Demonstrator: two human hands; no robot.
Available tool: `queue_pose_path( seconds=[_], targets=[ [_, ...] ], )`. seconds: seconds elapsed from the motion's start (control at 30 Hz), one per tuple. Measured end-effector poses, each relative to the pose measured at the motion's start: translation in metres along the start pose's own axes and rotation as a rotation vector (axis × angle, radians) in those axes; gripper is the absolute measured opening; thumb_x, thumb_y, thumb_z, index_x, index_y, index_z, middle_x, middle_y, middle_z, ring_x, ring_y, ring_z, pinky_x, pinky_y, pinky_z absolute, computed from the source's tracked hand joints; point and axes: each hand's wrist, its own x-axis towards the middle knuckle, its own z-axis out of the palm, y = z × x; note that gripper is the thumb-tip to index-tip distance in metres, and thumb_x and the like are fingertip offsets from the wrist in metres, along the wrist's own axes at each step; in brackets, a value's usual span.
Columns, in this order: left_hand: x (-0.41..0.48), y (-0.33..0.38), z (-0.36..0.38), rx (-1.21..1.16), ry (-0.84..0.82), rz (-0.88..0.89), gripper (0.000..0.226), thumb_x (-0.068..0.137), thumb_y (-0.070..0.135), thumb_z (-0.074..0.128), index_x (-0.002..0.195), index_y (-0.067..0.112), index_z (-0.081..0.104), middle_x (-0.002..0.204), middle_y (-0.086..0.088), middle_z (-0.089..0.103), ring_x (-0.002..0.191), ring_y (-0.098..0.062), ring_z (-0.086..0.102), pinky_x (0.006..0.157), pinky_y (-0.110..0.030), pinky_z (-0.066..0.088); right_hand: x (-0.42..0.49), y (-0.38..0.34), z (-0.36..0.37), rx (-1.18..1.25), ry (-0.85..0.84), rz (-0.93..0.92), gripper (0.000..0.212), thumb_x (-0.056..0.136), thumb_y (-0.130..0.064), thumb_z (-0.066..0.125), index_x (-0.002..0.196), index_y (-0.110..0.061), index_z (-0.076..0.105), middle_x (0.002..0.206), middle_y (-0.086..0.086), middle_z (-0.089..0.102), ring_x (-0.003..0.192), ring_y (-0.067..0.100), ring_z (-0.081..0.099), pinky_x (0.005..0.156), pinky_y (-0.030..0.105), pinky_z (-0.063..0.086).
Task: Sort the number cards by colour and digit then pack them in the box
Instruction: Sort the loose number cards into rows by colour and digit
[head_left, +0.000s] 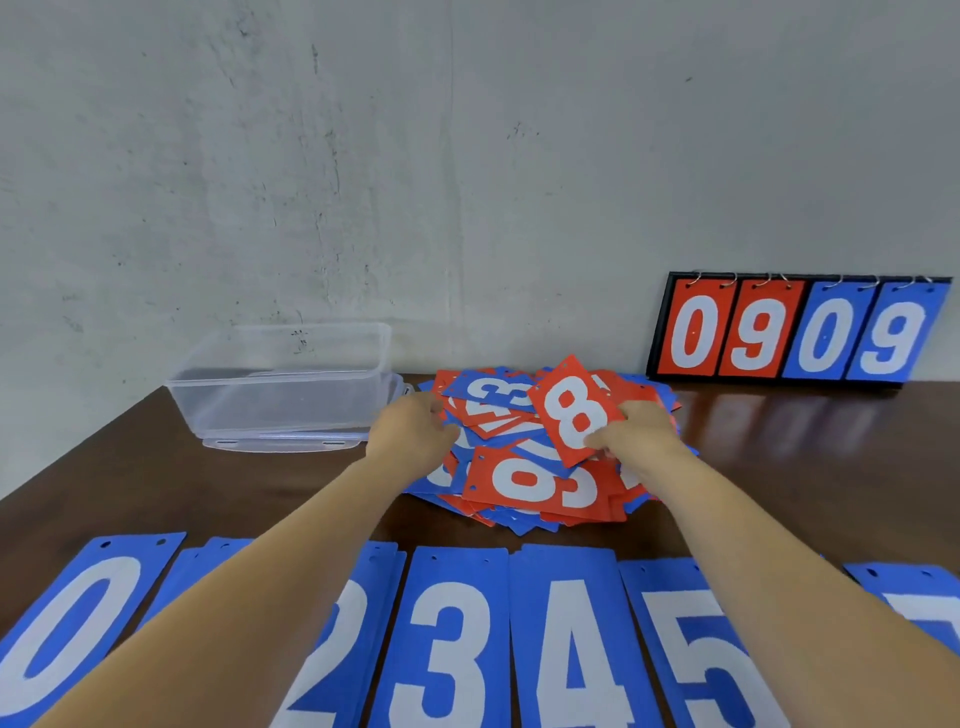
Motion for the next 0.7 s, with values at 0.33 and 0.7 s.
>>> queue_pose_path(
  seconds=[0.33, 0.7],
  targets=[
    [0.066, 0.019, 0.026, 0.003, -0.015, -0.111, 0.066, 0.079, 0.071, 0.054, 0.109, 0.012, 0.056, 0.1, -0.002, 0.064, 0.088, -0.02, 0.059, 0.066, -0.031, 0.047, 0.0, 0.0, -0.02, 0.321, 0.019, 0.002, 0.024, 0.088, -0.011, 0.067, 0.112, -0.012, 0.06, 0.096, 0.004, 0.066, 0.079, 0.019, 0.064, 0.056, 0.026, 0.048],
    [0.086, 0.022, 0.042, 0.203, -0.117, -0.227, 0.109, 0.07, 0.076, 0.062, 0.148, 0.011, 0.025, 0.153, -0.015, 0.026, 0.143, -0.035, 0.021, 0.115, -0.048, 0.02, 0.006, 0.006, -0.02, 0.425, 0.053, -0.086, 0.01, 0.089, -0.017, 0.066, 0.091, -0.023, 0.058, 0.081, -0.004, 0.066, 0.067, 0.011, 0.064, 0.048, 0.018, 0.043]
  ],
)
